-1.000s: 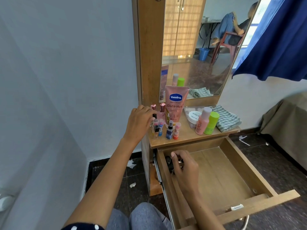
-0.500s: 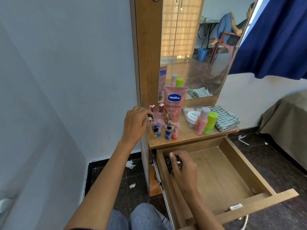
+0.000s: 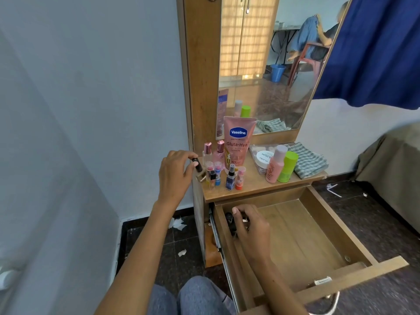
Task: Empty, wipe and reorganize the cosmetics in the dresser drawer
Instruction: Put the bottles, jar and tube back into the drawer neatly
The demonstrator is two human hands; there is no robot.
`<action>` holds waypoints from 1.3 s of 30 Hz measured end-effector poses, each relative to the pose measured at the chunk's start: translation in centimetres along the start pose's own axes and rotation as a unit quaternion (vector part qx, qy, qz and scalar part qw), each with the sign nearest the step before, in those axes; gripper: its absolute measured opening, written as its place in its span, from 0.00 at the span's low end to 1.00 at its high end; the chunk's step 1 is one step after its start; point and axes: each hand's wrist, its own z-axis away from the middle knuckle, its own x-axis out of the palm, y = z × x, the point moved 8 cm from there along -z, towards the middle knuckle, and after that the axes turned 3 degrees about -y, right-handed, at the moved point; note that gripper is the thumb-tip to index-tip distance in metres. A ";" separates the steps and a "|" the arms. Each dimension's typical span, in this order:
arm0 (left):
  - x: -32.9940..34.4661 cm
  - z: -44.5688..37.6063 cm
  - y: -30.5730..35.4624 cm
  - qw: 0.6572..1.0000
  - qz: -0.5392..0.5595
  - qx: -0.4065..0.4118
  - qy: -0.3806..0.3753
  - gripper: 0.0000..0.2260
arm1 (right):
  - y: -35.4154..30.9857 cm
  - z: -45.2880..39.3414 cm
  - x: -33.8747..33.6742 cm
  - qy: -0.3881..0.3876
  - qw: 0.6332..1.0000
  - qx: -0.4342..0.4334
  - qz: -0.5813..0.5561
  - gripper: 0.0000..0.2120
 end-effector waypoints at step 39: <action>4.5 14.6 6.6 0.985 0.148 -0.066 -0.060 0.14 | 9.1 -0.9 -2.7 -0.153 0.948 0.219 0.174 0.05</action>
